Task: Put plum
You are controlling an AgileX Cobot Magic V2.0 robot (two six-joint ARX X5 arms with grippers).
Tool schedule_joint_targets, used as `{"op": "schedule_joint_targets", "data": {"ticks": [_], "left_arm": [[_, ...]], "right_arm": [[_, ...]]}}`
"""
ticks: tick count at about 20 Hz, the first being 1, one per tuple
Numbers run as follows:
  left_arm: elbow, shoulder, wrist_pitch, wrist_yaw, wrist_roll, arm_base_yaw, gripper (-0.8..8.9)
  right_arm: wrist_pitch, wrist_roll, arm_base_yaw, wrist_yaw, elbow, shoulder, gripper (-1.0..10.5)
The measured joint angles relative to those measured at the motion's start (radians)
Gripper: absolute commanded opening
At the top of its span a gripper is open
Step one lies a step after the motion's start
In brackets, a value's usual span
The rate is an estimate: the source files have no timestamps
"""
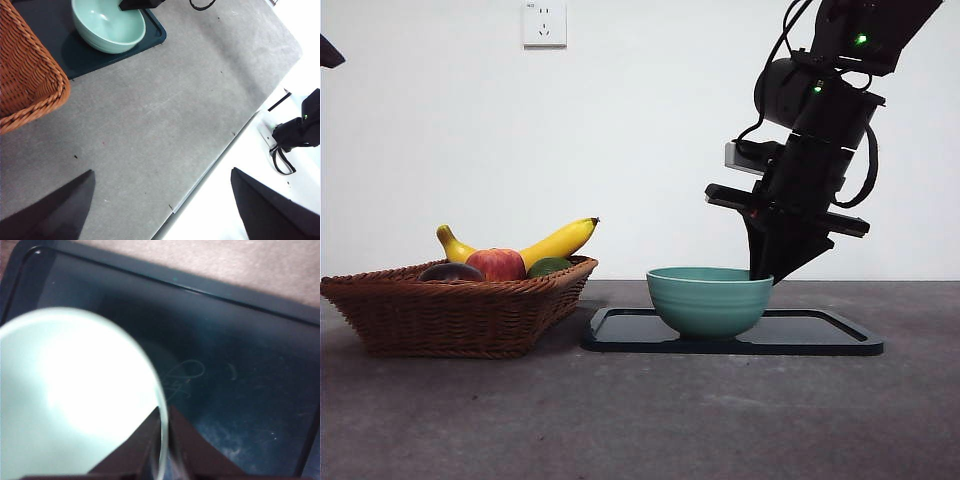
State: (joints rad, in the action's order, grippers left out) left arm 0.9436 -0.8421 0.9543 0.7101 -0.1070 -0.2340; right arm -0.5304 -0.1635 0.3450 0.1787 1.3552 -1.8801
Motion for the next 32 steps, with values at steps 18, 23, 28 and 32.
{"op": "schedule_joint_targets", "data": {"ticks": [18, 23, 28, 32], "left_arm": [[0.0, 0.0, 0.008, 0.0, 0.0, 0.0, 4.33], [0.0, 0.0, 0.008, 0.0, 0.0, 0.0, 4.33], [0.0, 0.0, 0.008, 0.0, 0.0, 0.0, 4.32], [0.0, 0.0, 0.008, 0.0, 0.0, 0.0, 4.33]], "right_arm": [[-0.321, 0.06, 0.024, 0.003, 0.052, 0.544, 0.1], [-0.357, 0.063, 0.077, 0.003, -0.043, 0.729, 0.1], [-0.261, 0.054, 0.123, 0.003, -0.3, 0.782, 0.1], [-0.097, 0.018, 0.175, 0.004, -0.484, 0.772, 0.1]]}}
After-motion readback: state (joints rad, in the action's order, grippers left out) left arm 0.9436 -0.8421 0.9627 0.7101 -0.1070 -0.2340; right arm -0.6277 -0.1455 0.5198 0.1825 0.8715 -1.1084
